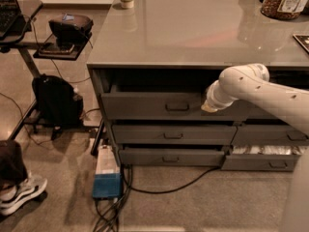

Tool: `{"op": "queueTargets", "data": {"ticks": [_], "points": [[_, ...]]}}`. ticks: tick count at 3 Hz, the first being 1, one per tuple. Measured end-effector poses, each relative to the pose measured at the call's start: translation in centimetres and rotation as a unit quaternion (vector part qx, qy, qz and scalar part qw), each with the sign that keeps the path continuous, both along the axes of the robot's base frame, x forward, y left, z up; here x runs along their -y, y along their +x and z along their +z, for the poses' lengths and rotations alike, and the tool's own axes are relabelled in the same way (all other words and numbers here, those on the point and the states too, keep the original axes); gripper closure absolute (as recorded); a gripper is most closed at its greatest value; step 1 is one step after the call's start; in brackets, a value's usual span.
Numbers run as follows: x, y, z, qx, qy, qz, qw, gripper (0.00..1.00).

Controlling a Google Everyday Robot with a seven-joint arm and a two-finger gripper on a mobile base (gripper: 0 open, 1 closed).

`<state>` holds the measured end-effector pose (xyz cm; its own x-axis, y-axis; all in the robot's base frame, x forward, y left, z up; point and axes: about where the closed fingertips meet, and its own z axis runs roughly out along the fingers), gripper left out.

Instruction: Open top drawer

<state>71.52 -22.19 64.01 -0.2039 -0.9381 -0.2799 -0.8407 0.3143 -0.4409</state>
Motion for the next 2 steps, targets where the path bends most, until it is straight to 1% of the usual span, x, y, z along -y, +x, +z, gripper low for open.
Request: {"op": "queueTargets", "data": {"ticks": [1, 2], "points": [[0.18, -2.2, -1.23, -0.007, -0.025, 0.005, 0.9997, 1.0], [0.19, -2.24, -0.79, -0.007, -0.025, 0.005, 0.9997, 1.0]]}}
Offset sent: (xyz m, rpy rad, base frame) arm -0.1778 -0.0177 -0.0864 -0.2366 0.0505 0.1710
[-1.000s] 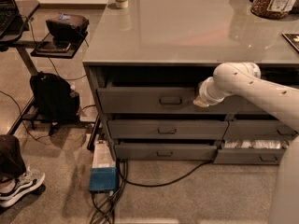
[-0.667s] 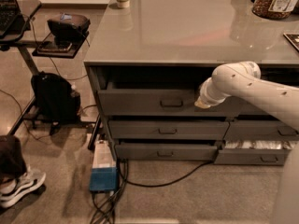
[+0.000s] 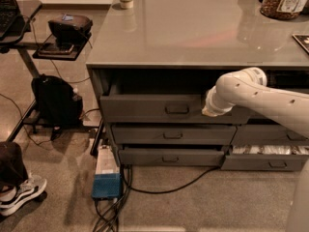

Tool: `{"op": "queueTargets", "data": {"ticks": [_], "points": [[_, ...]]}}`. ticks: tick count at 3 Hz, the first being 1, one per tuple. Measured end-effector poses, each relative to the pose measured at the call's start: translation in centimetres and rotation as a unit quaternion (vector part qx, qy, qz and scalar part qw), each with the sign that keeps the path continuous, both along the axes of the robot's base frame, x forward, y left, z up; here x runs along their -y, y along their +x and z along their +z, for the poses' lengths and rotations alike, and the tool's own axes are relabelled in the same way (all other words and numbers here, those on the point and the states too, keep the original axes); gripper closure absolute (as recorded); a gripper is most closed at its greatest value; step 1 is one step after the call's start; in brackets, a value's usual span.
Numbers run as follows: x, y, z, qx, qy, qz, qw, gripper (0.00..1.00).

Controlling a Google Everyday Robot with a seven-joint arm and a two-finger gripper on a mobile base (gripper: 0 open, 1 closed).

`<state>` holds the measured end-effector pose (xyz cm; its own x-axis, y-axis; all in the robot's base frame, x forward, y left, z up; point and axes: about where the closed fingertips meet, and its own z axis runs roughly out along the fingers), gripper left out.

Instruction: Open top drawer

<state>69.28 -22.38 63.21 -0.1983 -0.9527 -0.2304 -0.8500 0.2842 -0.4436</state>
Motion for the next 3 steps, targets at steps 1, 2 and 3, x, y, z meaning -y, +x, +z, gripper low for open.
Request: {"op": "queueTargets", "data": {"ticks": [1, 2, 3], "points": [[0.19, -0.31, 1.1, 0.013, -0.007, 0.012, 0.9998, 1.0], [0.19, -0.31, 1.1, 0.013, -0.007, 0.012, 0.9998, 1.0], [0.41, -0.14, 1.09, 0.006, -0.014, 0.009, 0.9998, 1.0]]}}
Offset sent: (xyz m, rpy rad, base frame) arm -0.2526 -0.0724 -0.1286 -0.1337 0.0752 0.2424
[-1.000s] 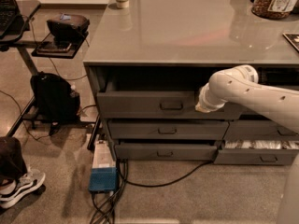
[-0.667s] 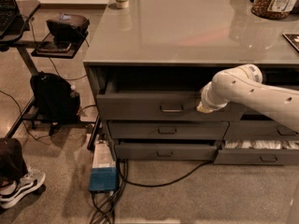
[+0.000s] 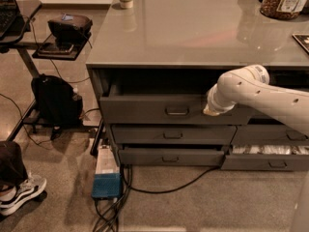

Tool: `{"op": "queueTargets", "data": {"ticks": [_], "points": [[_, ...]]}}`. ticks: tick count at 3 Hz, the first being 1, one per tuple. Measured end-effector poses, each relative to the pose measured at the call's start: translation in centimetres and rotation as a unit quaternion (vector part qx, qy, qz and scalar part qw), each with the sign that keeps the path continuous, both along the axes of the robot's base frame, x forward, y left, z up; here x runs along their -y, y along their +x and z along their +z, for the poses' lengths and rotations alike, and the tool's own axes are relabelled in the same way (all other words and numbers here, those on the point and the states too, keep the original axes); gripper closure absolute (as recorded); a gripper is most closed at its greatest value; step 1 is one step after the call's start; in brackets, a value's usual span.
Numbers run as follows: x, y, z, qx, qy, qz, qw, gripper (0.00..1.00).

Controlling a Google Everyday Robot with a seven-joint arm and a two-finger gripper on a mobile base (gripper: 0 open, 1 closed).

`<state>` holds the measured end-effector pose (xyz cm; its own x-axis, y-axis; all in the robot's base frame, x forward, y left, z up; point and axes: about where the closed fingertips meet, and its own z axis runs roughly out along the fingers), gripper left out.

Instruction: Open top drawer

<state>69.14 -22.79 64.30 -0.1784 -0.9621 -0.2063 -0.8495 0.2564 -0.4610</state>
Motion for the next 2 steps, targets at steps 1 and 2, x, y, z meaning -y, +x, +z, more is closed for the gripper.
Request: {"op": "queueTargets", "data": {"ticks": [1, 2], "points": [[0.46, -1.1, -0.58, -0.035, -0.024, 0.016, 0.999, 1.0], [0.46, -1.13, -0.26, -0.035, -0.024, 0.016, 0.999, 1.0]]}}
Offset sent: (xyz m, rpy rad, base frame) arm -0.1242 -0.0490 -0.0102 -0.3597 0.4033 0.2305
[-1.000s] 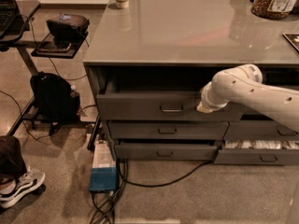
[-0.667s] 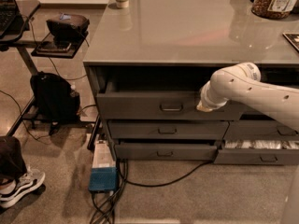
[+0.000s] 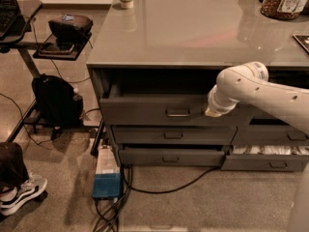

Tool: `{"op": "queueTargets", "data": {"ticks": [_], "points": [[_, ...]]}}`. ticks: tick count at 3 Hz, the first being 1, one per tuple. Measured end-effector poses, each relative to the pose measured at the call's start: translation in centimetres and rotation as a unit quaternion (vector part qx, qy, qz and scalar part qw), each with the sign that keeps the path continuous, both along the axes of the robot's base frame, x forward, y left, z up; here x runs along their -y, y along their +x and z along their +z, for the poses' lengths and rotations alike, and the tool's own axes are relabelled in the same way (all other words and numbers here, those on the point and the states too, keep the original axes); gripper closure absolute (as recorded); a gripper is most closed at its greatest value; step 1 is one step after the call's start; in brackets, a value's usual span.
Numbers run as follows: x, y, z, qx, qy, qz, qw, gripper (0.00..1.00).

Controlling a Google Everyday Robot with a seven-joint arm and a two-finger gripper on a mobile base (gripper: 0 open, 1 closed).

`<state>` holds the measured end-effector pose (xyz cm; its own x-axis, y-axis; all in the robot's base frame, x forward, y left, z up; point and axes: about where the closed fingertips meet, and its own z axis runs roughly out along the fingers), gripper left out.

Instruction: Open top drawer

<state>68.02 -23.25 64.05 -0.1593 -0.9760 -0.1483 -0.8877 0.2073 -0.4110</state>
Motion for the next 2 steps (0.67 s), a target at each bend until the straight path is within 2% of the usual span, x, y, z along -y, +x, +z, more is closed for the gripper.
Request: {"op": "queueTargets", "data": {"ticks": [1, 2], "points": [[0.29, -0.94, 0.06, -0.011, -0.009, 0.008, 0.9999, 1.0], [0.27, -0.98, 0.22, -0.011, -0.009, 0.008, 0.9999, 1.0]]}}
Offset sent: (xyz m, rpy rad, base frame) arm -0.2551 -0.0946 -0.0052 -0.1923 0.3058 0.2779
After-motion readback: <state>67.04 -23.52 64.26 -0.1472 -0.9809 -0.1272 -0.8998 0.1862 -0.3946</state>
